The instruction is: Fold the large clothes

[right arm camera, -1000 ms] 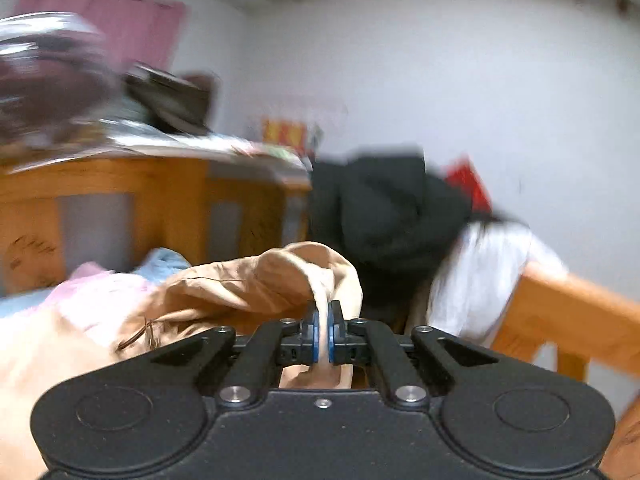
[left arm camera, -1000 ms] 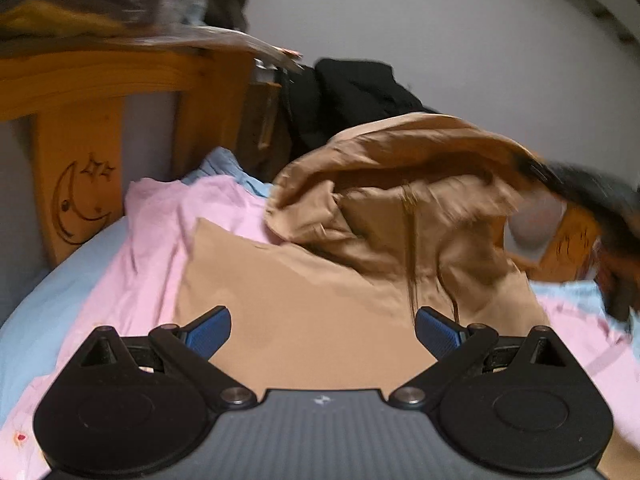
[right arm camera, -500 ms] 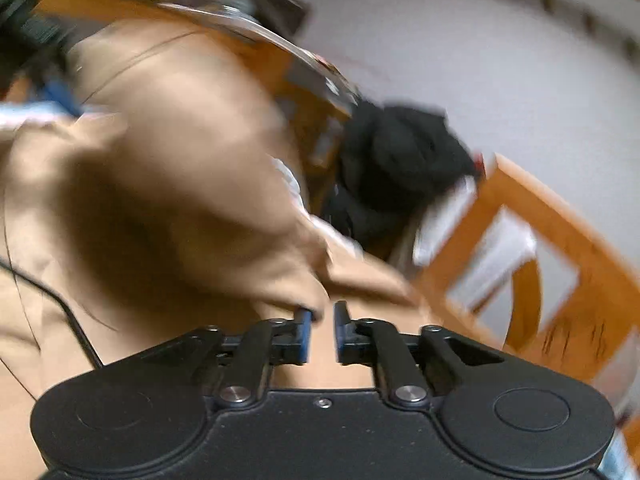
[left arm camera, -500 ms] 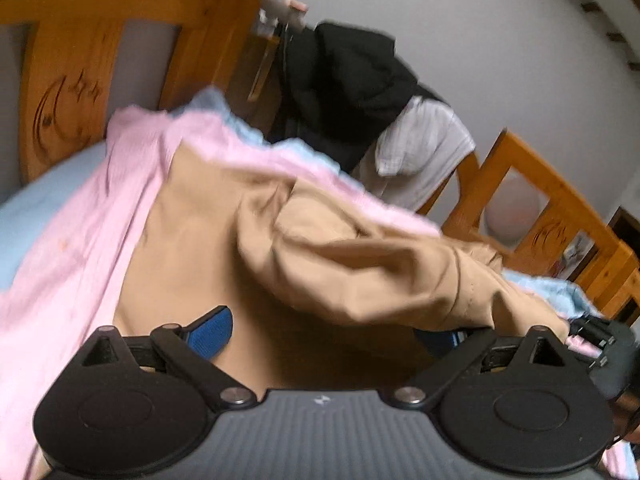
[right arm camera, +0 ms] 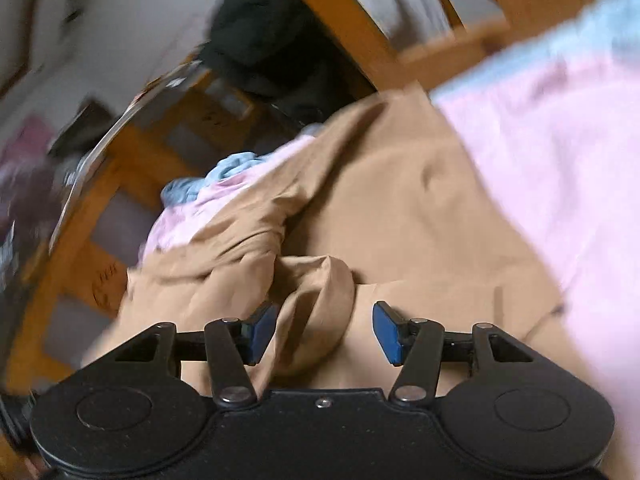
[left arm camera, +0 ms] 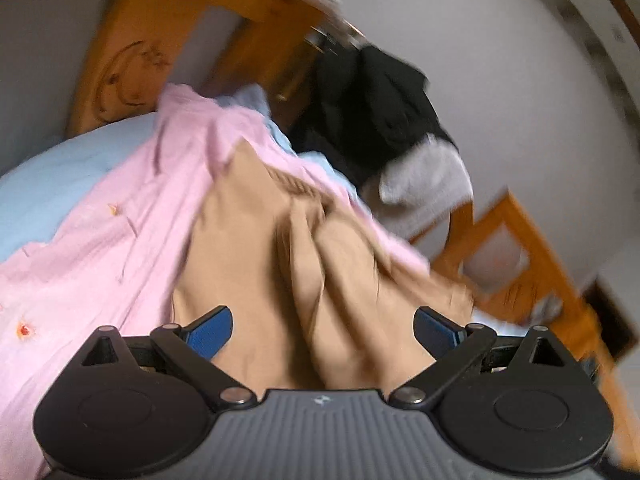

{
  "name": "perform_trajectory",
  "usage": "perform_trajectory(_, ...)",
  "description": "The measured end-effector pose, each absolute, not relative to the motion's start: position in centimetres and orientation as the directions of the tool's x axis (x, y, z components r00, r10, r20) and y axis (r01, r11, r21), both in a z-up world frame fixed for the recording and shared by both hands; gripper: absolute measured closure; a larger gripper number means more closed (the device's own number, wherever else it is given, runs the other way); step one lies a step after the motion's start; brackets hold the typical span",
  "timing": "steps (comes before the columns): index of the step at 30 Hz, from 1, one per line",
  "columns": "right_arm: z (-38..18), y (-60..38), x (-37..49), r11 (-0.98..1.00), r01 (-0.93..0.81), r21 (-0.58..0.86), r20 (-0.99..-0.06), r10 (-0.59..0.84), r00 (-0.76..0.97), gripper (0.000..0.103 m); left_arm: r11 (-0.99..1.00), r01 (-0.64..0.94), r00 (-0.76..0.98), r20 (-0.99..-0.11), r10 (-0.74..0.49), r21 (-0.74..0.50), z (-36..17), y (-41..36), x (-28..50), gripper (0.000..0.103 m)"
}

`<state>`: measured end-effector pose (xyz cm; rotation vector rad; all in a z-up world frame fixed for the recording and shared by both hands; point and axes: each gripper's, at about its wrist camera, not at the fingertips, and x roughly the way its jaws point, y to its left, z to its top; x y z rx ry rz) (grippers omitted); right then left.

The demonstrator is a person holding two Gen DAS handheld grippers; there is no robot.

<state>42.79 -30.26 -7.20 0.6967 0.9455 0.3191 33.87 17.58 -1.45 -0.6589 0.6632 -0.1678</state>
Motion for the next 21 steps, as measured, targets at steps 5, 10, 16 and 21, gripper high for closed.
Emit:
perform_trajectory(5, -6.9, -28.3, 45.2, 0.787, 0.016, 0.616, -0.670, 0.514, 0.536, 0.086, 0.793, -0.162, 0.747, -0.598, -0.289, -0.587, -1.9, 17.8, 38.6, 0.015)
perform_trajectory(10, -3.9, -26.6, 46.8, 0.906, -0.126, 0.405, -0.651, 0.382, 0.656, 0.096, 0.871, -0.150, 0.660, -0.703, -0.264, -0.468, -3.1, 15.1, 43.4, 0.089)
perform_trajectory(16, -2.5, -25.6, 49.1, 0.954, -0.188, 0.235, -0.556, 0.290, 0.779, 0.097, 0.915, -0.164, 0.664, -0.727, -0.174, -0.368, -4.3, 11.9, 45.5, 0.093)
perform_trajectory(21, -5.8, -25.7, 48.9, 0.957, -0.154, 0.244, -0.613, 0.276, 0.741, 0.095, 0.932, -0.139, 0.683, -0.714, -0.155, -0.335, -3.7, 12.2, 45.6, 0.094)
